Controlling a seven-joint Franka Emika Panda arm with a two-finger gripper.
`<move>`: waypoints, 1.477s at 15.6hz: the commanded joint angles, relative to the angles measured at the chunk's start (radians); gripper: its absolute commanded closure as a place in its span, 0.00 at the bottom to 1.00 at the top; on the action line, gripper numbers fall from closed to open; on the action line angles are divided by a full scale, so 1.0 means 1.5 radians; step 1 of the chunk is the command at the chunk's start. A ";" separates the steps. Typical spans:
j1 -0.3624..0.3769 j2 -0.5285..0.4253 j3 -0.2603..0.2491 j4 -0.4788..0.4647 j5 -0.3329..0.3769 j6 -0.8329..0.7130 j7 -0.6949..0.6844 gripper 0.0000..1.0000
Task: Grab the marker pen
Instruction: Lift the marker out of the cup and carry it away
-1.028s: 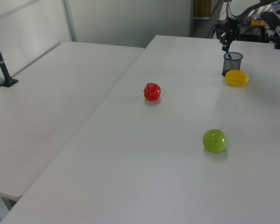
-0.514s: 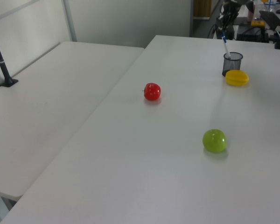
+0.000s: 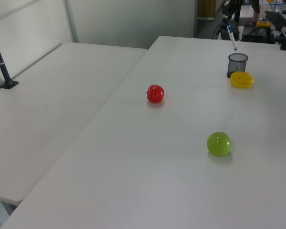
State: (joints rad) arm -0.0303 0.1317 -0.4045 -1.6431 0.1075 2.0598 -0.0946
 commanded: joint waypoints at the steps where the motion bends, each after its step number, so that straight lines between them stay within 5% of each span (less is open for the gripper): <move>1: 0.027 -0.008 0.024 0.000 0.012 -0.073 0.002 0.88; 12: 0.034 0.007 0.152 -0.006 0.000 -0.160 0.026 0.88; 23: 0.104 0.069 0.201 -0.054 -0.077 -0.164 0.046 0.88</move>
State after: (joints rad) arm 0.1023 0.2235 -0.1147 -1.7046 0.0238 1.8317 -0.0597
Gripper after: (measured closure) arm 0.833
